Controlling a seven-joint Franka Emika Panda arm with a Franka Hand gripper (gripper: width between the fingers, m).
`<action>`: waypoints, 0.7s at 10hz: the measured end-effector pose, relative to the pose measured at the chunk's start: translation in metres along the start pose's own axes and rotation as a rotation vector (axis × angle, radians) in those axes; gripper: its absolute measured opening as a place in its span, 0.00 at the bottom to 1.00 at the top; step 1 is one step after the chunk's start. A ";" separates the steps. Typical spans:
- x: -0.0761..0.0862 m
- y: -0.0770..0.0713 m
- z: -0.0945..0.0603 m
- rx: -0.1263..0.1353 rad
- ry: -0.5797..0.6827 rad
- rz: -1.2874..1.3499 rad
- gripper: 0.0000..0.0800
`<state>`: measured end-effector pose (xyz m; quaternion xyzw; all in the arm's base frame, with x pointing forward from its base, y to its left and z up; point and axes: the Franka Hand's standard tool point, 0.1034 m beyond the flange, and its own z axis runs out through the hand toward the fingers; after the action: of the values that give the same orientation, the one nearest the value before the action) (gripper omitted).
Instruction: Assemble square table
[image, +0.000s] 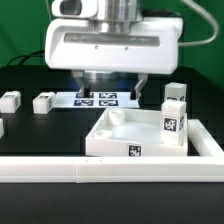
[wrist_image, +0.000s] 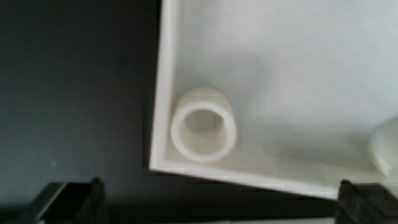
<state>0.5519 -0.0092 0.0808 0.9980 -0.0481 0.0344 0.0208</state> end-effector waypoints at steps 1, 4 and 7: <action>-0.004 0.001 0.007 -0.008 0.008 -0.001 0.81; -0.011 0.004 0.025 -0.024 -0.009 0.000 0.81; -0.011 0.004 0.024 -0.023 -0.007 0.000 0.81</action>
Offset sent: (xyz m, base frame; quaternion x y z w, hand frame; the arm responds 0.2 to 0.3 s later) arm -0.0074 0.0081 -0.0278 0.0360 -0.0069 0.0444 0.9983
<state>0.5426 -0.0133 0.0560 0.9978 -0.0484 0.0305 0.0323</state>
